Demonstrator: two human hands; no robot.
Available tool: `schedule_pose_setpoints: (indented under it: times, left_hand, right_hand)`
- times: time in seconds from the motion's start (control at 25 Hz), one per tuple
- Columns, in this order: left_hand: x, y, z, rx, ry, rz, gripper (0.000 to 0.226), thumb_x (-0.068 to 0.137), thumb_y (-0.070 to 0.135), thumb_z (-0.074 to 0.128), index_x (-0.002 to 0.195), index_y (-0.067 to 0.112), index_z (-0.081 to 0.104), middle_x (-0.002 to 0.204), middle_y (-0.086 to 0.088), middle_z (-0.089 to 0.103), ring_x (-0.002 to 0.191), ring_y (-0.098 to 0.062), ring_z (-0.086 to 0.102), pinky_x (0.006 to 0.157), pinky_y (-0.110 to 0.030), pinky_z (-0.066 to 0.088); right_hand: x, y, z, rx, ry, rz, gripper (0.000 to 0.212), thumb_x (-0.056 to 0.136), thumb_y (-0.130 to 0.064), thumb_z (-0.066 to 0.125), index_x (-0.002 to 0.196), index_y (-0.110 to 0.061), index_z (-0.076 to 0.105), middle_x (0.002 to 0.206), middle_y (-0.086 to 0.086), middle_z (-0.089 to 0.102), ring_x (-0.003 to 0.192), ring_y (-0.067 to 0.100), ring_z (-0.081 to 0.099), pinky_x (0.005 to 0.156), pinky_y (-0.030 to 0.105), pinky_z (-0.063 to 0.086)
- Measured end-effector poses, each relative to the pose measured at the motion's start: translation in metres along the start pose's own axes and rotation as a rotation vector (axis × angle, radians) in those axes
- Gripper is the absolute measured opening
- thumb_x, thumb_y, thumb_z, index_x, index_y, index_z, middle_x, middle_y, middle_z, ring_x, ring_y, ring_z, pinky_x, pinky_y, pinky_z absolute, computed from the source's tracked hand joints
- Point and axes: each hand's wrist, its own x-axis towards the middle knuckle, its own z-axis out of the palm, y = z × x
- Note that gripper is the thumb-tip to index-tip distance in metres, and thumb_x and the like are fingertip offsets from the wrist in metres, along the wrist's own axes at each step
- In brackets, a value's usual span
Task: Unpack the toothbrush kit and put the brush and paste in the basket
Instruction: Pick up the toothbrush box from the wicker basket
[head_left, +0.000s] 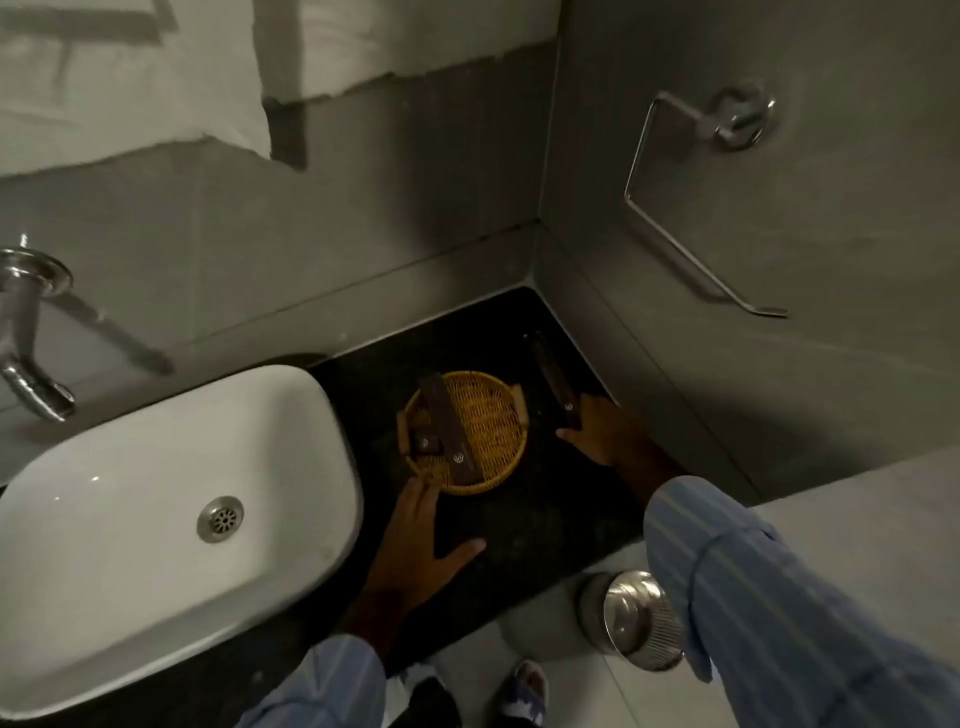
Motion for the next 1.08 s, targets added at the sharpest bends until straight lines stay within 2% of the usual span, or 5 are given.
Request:
schedule_pose_setpoints:
  times: [0.36, 0.48, 0.68, 0.88, 1.08]
  left_hand:
    - [-0.023, -0.03, 0.043, 0.366, -0.09, 0.012, 0.106, 0.077, 0.087, 0.027, 0.154, 0.013, 0.029, 0.165, -0.009, 0.017, 0.151, -0.03, 0.018, 0.118, -0.042, 0.014]
    - [-0.022, -0.029, 0.041, 0.368, -0.119, -0.003, 0.103, 0.079, 0.085, 0.023, 0.155, 0.015, 0.024, 0.166, -0.007, 0.01, 0.153, -0.027, 0.01, 0.119, -0.038, 0.004]
    - [-0.017, -0.021, 0.027, 0.279, -0.097, -0.013, 0.099, 0.082, 0.083, 0.022, 0.154, 0.015, 0.025, 0.166, -0.006, 0.014, 0.153, -0.025, 0.01, 0.12, -0.038, 0.012]
    - [0.018, 0.014, -0.033, 0.226, -0.013, 0.156, 0.091, 0.086, 0.077, 0.031, 0.151, 0.015, 0.031, 0.16, -0.009, 0.029, 0.15, -0.028, 0.019, 0.121, -0.045, 0.026]
    - [0.064, 0.076, -0.113, 0.185, 0.122, 0.22, 0.084, 0.089, 0.061, 0.051, 0.152, 0.01, 0.031, 0.16, -0.012, 0.028, 0.15, -0.029, 0.02, 0.121, -0.042, 0.022]
  right_hand:
    - [0.037, 0.007, 0.026, 0.149, 0.135, 0.134, 0.046, 0.093, -0.035, 0.065, 0.122, 0.001, 0.064, 0.118, 0.022, 0.068, 0.108, 0.037, 0.066, 0.086, 0.042, 0.056]
    - [0.042, 0.008, 0.031, 0.202, 0.16, 0.155, 0.039, 0.093, -0.029, 0.066, 0.116, 0.002, 0.067, 0.112, 0.023, 0.069, 0.104, 0.038, 0.067, 0.085, 0.044, 0.058]
    - [0.035, 0.009, 0.024, 0.255, 0.156, 0.181, 0.029, 0.091, -0.02, 0.064, 0.107, 0.004, 0.067, 0.105, 0.024, 0.068, 0.095, 0.04, 0.066, 0.068, 0.033, 0.046]
    - [0.008, 0.006, -0.017, 0.245, 0.216, 0.117, 0.035, 0.091, -0.025, 0.065, 0.105, 0.007, 0.067, 0.103, 0.027, 0.069, 0.092, 0.042, 0.067, 0.065, 0.033, 0.042]
    - [-0.026, -0.026, -0.068, 0.291, 0.309, 0.019, 0.036, 0.089, -0.033, 0.063, 0.105, -0.001, 0.071, 0.103, 0.022, 0.07, 0.094, 0.04, 0.068, 0.076, 0.037, 0.05]
